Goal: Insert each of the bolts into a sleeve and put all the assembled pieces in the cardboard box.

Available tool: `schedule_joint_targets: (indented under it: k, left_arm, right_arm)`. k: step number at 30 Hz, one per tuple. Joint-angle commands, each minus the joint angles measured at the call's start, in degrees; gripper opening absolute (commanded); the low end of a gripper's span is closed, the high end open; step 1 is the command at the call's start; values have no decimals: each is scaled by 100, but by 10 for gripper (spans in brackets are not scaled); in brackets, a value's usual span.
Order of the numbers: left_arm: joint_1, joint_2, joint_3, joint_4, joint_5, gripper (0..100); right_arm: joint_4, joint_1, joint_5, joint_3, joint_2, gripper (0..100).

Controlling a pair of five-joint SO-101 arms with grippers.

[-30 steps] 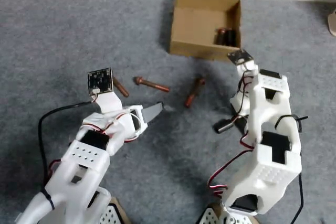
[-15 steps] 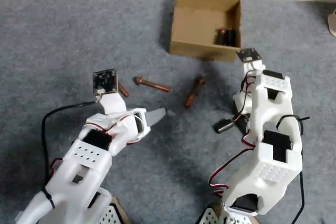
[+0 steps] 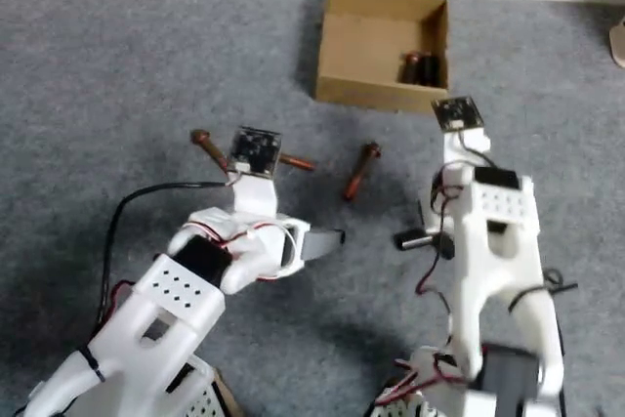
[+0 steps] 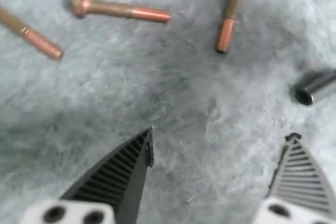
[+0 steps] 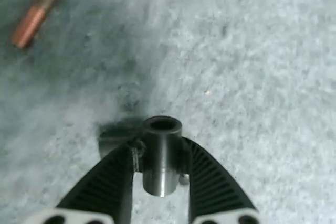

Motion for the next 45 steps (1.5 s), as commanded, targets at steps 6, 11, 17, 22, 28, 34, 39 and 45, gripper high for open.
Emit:
schedule_joint_targets:
  k: [6, 11, 17, 22, 28, 34, 39, 45]
  left_arm:
    - [101, -22, -629, 316, 26, 357]
    - [127, -13, -901, 492, -88, 357]
    - [84, 567, -1481, 976, -255, 287]
    - [119, 1710, -2264, 976, -589, 244]
    - [84, 2923, -3222, 976, -1020, 252]
    - [75, 3943, -4268, 985, -1697, 249]
    - [127, 4611, -4980, 985, -1776, 249]
    - [163, 5560, -6229, 1512, -1749, 249]
  right_arm:
    - [-40, -31, -404, 831, -1560, 5]
    - [-40, -31, -818, 1147, -2158, 5]
    - [-66, -31, -967, 1631, -2818, 5]
    - [-418, 22, -1284, 2176, -3380, 5]
    - [-1341, 374, -1442, 3064, -3960, 5]
    - [-1692, 374, -1442, 3442, -4154, 5]
    - [-1771, 382, -1424, 3574, -4145, 5]
    - [-2009, 391, -1415, 3758, -4154, 5]
